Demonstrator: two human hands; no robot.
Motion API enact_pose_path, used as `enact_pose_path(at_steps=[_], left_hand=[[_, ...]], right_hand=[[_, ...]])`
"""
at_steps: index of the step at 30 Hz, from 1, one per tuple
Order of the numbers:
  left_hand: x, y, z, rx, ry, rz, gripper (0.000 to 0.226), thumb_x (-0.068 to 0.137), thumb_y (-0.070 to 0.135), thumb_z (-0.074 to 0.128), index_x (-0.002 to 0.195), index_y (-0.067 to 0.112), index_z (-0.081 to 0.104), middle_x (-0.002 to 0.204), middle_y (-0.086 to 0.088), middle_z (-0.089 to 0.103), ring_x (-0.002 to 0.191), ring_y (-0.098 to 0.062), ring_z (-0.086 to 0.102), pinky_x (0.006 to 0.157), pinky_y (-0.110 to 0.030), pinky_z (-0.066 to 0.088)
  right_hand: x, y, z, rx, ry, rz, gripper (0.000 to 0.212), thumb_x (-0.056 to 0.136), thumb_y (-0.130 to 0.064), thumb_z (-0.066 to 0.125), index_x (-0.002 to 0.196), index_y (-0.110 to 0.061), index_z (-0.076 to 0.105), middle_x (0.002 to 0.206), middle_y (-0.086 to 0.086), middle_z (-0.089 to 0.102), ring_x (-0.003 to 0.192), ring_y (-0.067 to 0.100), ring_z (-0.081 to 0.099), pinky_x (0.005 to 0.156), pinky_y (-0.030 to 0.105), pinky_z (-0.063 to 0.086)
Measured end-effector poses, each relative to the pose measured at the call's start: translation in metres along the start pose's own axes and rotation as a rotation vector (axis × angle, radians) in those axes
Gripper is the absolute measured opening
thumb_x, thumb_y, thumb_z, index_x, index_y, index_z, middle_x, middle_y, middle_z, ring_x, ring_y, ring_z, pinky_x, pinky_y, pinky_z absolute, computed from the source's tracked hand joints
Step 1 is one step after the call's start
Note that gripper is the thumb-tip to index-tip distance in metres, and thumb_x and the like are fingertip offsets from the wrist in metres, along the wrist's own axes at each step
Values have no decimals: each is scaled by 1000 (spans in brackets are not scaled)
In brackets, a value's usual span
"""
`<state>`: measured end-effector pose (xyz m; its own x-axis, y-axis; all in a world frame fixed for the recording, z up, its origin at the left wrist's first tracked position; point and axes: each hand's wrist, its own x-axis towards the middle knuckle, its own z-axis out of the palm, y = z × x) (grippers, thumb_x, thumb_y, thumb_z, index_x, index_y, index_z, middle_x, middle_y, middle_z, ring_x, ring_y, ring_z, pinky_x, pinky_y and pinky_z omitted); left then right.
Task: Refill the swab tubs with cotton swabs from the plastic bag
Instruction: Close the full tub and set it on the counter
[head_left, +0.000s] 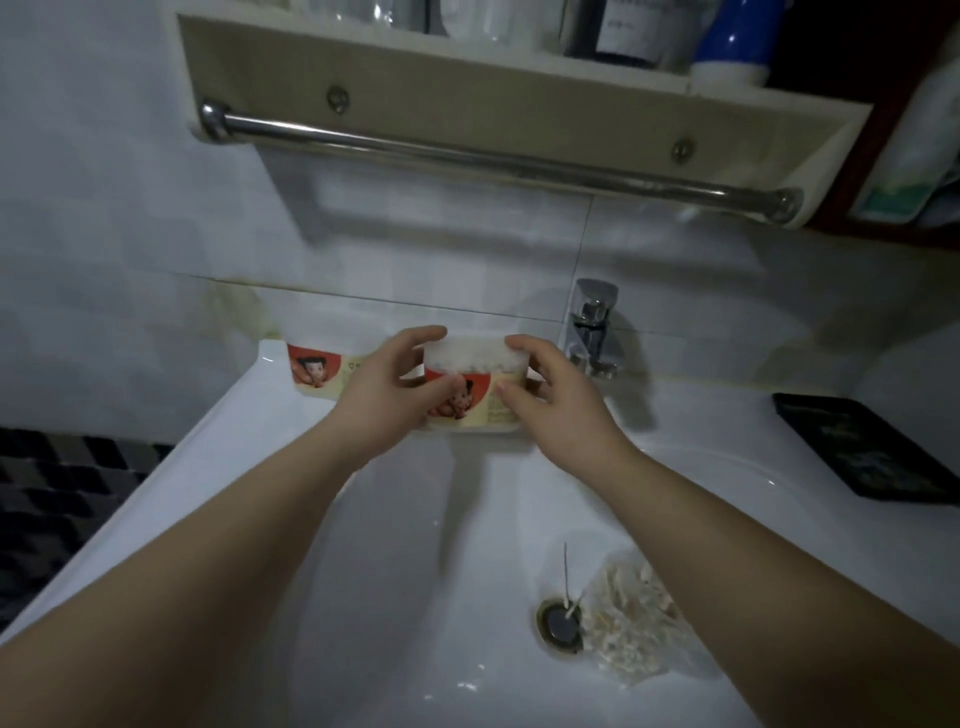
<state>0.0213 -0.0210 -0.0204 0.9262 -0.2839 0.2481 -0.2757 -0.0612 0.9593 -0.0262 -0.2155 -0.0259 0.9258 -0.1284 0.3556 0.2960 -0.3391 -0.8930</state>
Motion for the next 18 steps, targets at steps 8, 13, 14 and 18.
enact_pose_path(at_steps=[8, 13, 14, 18], left_hand=[[40, -20, 6, 52, 33, 59, 46, 83, 11, 82, 116, 36, 61, 127, 7, 67, 102, -12, 72, 80, -39, 63], [56, -30, 8, 75, 59, 74, 48, 81, 10, 83, 115, 37, 61, 129, 4, 67, 108, -14, 71, 86, -35, 62], [58, -32, 9, 75, 63, 76, 49, 82, 10, 83, 117, 36, 61, 129, 3, 67, 108, -14, 70, 85, -33, 61], [57, -36, 10, 164, 83, 98, 53, 83, 15, 82, 128, 33, 60, 128, 2, 66, 109, -13, 69, 85, -30, 60]], right_hand=[[34, 20, 4, -43, 54, 59, 44, 95, -10, 69, 103, -50, 52, 123, 3, 65, 104, 17, 69, 81, 41, 62], [44, 29, 8, -82, 107, 54, 43, 90, -19, 73, 96, -55, 50, 125, 4, 64, 106, 21, 69, 88, 55, 59], [45, 29, 8, -84, 116, 52, 43, 90, -19, 73, 96, -55, 50, 125, 3, 64, 107, 21, 70, 88, 53, 60], [44, 30, 8, -178, 134, 44, 38, 91, -21, 75, 102, -48, 50, 122, -3, 64, 106, 19, 69, 88, 49, 60]])
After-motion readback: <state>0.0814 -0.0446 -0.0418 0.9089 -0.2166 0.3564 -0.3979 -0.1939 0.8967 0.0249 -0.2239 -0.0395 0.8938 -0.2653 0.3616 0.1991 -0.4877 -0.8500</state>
